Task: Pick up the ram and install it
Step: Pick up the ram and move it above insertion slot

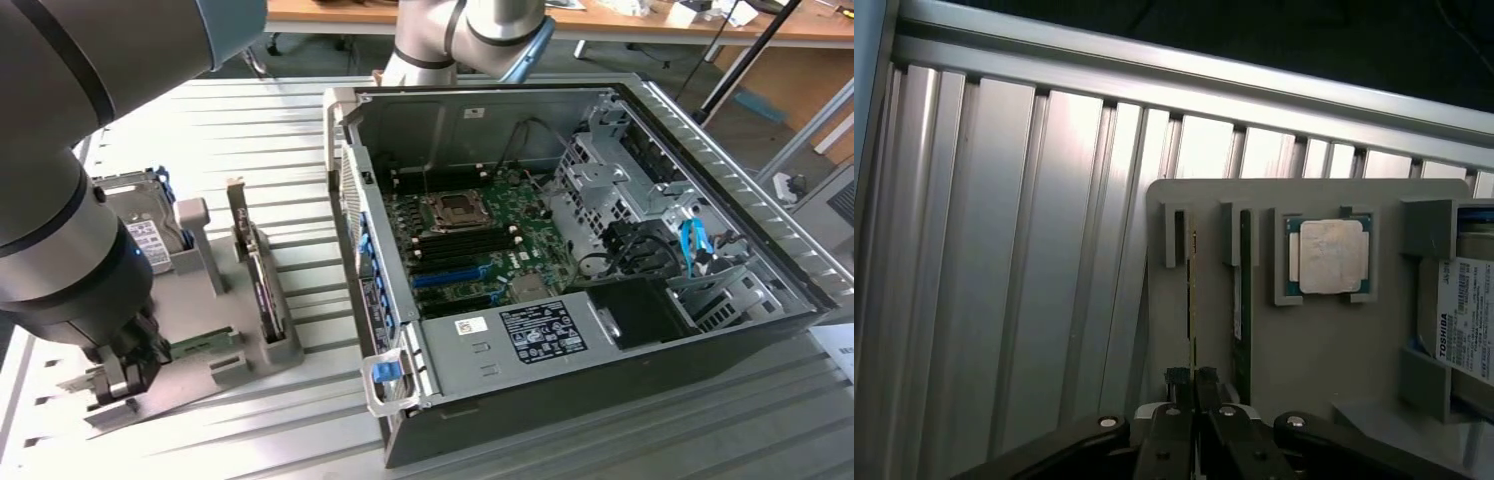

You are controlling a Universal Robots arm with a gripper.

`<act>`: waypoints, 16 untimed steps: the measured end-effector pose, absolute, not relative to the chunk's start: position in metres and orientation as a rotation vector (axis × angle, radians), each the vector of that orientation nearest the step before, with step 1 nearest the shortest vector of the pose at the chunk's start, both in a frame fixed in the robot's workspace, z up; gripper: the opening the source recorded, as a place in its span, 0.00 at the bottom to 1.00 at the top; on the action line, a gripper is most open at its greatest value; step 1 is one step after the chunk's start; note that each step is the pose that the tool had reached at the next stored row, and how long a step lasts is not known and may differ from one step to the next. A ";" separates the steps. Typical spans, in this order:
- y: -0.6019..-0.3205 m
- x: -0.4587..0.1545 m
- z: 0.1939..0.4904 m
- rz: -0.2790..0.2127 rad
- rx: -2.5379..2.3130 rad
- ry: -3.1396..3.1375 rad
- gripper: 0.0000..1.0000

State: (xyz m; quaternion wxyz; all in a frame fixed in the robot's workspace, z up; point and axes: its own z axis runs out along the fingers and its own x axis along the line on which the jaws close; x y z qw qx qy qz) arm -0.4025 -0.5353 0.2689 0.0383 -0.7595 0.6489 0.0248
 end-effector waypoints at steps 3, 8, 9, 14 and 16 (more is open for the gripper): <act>-0.535 -0.402 0.273 0.076 -2.330 1.990 0.13; -0.535 -0.402 0.280 0.076 -2.330 1.991 0.13; -0.535 -0.402 0.283 0.076 -2.330 1.991 0.13; -0.535 -0.402 0.295 0.076 -2.330 1.991 0.13; -0.535 -0.402 0.301 0.076 -2.330 1.991 0.13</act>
